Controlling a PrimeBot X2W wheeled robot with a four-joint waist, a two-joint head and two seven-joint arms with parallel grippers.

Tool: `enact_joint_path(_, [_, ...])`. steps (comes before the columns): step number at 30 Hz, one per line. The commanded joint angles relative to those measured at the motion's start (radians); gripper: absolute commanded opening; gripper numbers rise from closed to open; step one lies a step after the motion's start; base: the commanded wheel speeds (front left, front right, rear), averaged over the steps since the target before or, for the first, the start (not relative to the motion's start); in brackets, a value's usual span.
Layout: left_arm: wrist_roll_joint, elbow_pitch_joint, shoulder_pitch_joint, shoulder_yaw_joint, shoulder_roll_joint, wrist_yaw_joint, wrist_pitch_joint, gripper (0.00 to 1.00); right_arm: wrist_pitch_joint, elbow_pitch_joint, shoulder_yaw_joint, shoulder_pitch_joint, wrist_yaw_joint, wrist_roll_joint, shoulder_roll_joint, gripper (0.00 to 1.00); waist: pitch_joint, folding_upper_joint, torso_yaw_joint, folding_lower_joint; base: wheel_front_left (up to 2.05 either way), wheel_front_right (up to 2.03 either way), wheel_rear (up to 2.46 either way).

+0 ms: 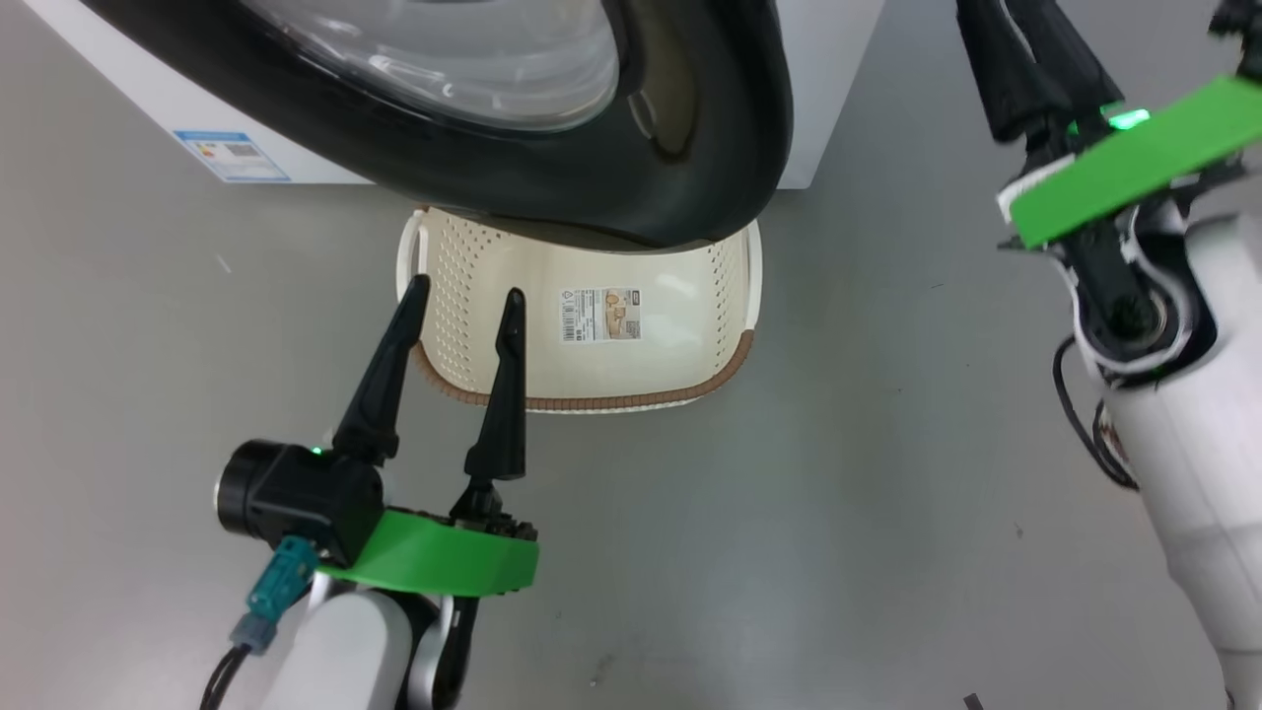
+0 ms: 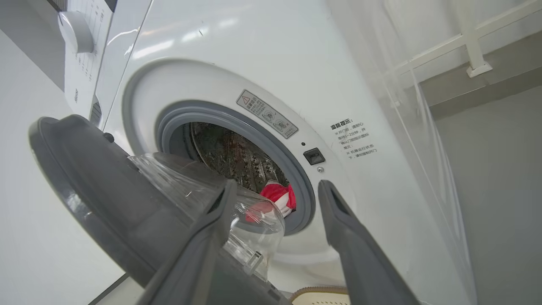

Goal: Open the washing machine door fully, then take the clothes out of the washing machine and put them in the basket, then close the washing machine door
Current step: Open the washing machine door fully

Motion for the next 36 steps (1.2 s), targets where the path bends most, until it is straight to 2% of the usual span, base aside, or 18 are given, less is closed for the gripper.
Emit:
enact_joint_path(1, [0.000,-0.033,0.019,0.038,0.019,0.001,-0.008,1.00,-0.033,-0.031,0.012,0.036,0.008,-0.027,0.001,1.00,-0.002,-0.0001,-0.006,0.0000,0.00,0.00,0.00])
enact_joint_path(8, [0.005,-0.066,0.026,0.063,0.019,0.007,-0.008,1.00,-0.194,-0.061,0.044,0.124,0.008,-0.261,-0.037,1.00,0.000,-0.0001,-0.022,0.0000,0.00,0.00,0.00])
enact_joint_path(12, [0.010,-0.079,0.033,0.068,0.018,0.009,-0.008,1.00,-0.236,-0.081,0.002,0.189,0.008,-0.443,-0.030,1.00,0.000,-0.0001,-0.025,0.0000,0.00,0.00,0.00])
enact_joint_path(17, [0.017,-0.090,0.040,0.077,0.017,0.013,-0.008,1.00,-0.250,-0.131,-0.082,0.268,0.008,-0.610,0.027,1.00,0.000,-0.0001,-0.030,0.0000,0.00,0.00,0.00])
enact_joint_path(23, [0.033,-0.115,0.052,0.086,0.015,0.012,-0.008,1.00,-0.252,-0.257,-0.183,0.381,0.008,-0.815,0.113,1.00,0.001,-0.0001,-0.037,0.0000,0.00,0.00,0.00])
enact_joint_path(29, [0.043,-0.127,0.056,0.097,0.014,0.012,-0.008,1.00,-0.252,-0.341,-0.211,0.465,0.008,-0.926,0.166,1.00,0.002,-0.0001,-0.045,0.0000,0.00,0.00,0.00])
enact_joint_path(36, [0.047,-0.129,0.056,0.104,0.013,0.010,-0.008,1.00,-0.252,-0.388,-0.232,0.527,0.008,-0.957,0.187,1.00,0.000,-0.0001,-0.050,0.0000,0.00,0.00,0.00])
